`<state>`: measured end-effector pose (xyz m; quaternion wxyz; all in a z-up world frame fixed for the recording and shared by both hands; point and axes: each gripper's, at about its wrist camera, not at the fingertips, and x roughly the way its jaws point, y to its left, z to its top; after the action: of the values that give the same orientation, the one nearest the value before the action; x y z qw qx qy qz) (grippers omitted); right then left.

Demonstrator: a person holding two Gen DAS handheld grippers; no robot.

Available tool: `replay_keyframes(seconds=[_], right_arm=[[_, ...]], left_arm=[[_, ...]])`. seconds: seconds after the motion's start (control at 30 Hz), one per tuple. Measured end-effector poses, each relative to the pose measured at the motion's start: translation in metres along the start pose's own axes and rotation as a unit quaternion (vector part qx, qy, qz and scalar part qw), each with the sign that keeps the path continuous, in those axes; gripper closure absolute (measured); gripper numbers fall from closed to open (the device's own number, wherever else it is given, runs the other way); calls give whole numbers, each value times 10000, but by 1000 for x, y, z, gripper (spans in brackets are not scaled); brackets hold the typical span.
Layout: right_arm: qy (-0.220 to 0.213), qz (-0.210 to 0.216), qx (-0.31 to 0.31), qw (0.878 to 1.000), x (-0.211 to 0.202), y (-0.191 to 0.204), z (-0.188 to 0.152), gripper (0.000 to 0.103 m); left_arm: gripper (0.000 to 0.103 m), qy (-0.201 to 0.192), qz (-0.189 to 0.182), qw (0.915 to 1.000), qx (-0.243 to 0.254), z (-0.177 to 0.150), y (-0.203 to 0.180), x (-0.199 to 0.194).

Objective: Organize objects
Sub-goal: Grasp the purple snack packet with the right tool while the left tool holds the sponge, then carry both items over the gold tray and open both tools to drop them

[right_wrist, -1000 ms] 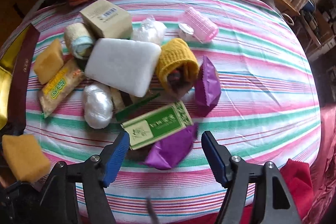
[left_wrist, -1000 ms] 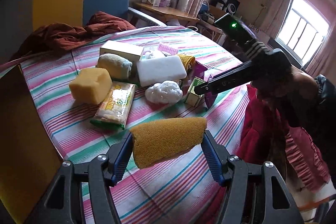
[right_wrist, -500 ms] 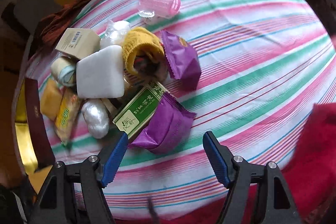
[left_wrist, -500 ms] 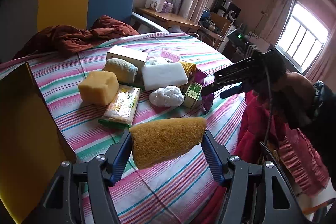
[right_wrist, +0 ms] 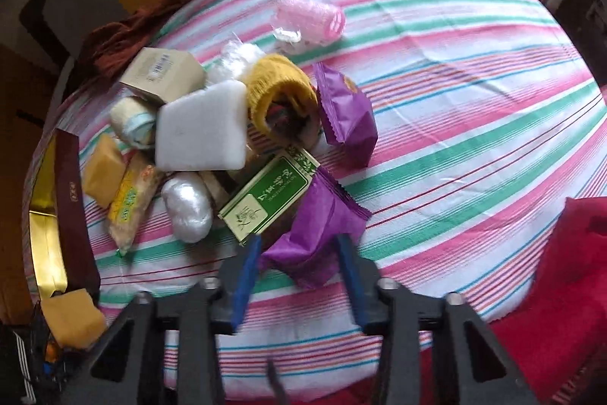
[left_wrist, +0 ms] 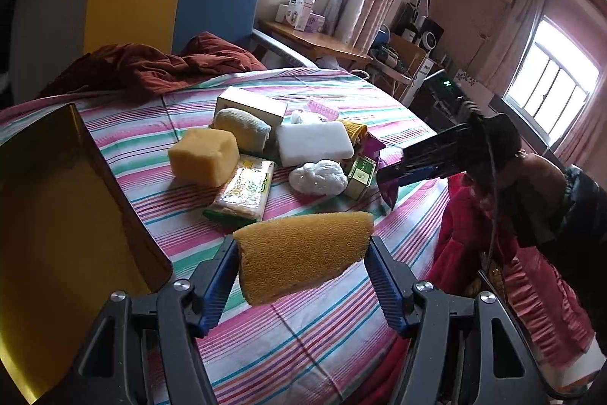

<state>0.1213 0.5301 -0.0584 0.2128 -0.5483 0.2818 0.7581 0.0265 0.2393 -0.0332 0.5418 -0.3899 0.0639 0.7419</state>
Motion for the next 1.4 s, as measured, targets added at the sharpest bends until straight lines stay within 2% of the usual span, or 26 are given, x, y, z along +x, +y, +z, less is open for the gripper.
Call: replay_keyframes(seconds=[0.1,0.17,0.27,0.33,0.37,0.5,0.57,0.6,0.83,0.97,1.13,1.27,1.4], right_arm=[[-59,-143,-130,9998,-4,0,1,74],[78,-258,-143,9995,2,-5,6,74],[178,-346,-104,9992,4,-16,7,72],[265,-613,-55,9977,9,-17,8,66],[345,-692,-7,9970,13,-20,9,65],[495,-637,241,9964,24,-29,14,65],[354,-649,177,9971,20,-28,14,68],[277,-725,145,9969,17,-27,13,74],[-433,-717,-320,9960,-30,0,1,76],[-859,-158,-859,9925,-62,44,-5,76],[-964,562,-1678,9795,-58,127,-2,76],[-820,1034,-2203,9665,-33,197,-2,76],[-546,1464,-2590,9532,-10,269,-9,73]], left_arm=[[36,-28,-5,10000,15,0,0,-2],[36,-27,-3,10000,8,-1,-1,-2],[36,-32,-6,10000,34,-1,-2,-3],[36,-47,-6,10000,48,-1,-3,-4],[36,-50,-10,10000,36,-1,-3,-5],[35,-79,-8,10000,19,-1,-1,-7],[35,-95,-3,10000,17,-1,-1,-8],[35,-106,2,9999,12,-1,0,-9],[35,-213,79,9997,-5,-1,5,-19],[35,-301,255,9991,-174,-1,15,-33],[35,-520,672,9949,-546,-1,43,-65],[35,-718,1241,9853,-925,-5,77,-95],[35,-871,1945,9676,-1356,-9,122,-124]])
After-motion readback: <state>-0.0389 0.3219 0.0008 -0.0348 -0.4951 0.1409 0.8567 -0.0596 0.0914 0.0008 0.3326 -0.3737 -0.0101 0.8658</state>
